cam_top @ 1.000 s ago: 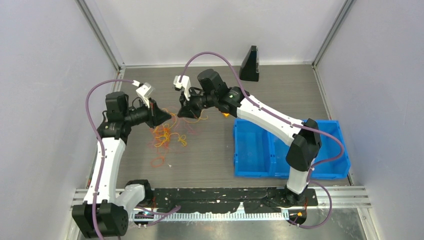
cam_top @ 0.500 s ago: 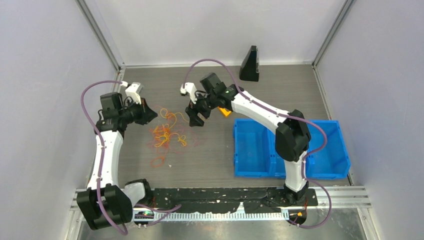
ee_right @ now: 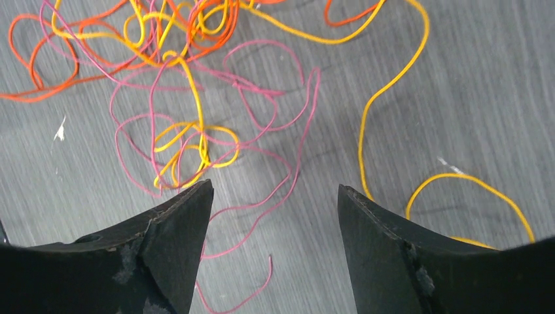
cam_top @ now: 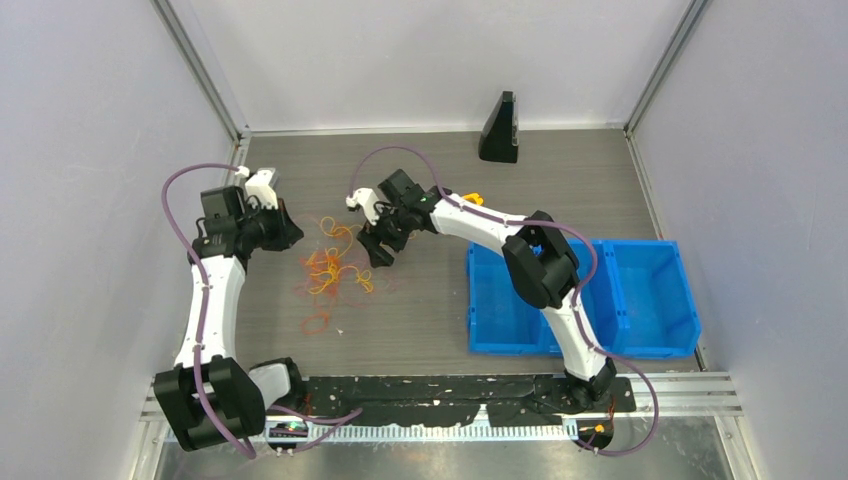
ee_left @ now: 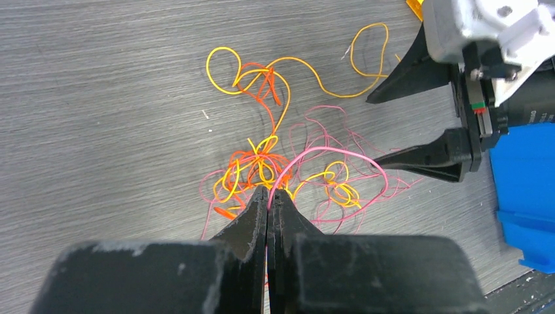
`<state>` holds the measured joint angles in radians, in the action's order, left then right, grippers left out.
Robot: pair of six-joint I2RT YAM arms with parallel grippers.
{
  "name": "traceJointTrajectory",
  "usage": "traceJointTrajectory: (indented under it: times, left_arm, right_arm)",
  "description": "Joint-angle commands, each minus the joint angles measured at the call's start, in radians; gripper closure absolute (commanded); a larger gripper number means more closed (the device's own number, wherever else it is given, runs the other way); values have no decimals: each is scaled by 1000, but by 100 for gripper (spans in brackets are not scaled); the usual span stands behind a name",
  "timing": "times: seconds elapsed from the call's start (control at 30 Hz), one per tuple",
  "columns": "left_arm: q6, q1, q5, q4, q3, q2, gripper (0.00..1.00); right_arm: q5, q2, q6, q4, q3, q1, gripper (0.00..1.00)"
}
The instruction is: Untangle the cables
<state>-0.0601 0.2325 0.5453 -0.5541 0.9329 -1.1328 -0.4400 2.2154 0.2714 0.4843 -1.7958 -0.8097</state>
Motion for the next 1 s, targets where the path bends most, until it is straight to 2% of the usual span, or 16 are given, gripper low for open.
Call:
traceJointTrajectory:
  times: [0.0, 0.4, 0.53, 0.57, 0.6, 0.63, 0.7, 0.97]
  left_arm:
    - [-6, 8, -18, -12, 23, 10, 100]
    - [-10, 10, -33, -21, 35, 7, 100]
    - [-16, 11, -53, -36, 52, -14, 100]
    - [-19, 12, -67, -43, 57, -21, 100]
    - [-24, 15, -85, -52, 63, -30, 100]
    - [-27, 21, -110, -59, 67, -42, 100]
    - [-34, 35, -171, -71, 75, -74, 100]
    - [-100, 91, -296, -89, 85, -245, 100]
  right_arm:
    - [13, -17, -116, -183, -23, 0, 25]
    - [9, 97, -175, -256, -85, -17, 36]
    - [36, 118, -157, -232, -96, -19, 54]
    - [41, 114, -146, -221, -102, -18, 69]
    - [39, 89, -143, -202, -98, -11, 75]
    - [33, 70, -145, -196, -93, -6, 87]
    - [27, -13, -160, -178, -81, 18, 94]
    - [29, -424, -204, -116, -84, 173, 95]
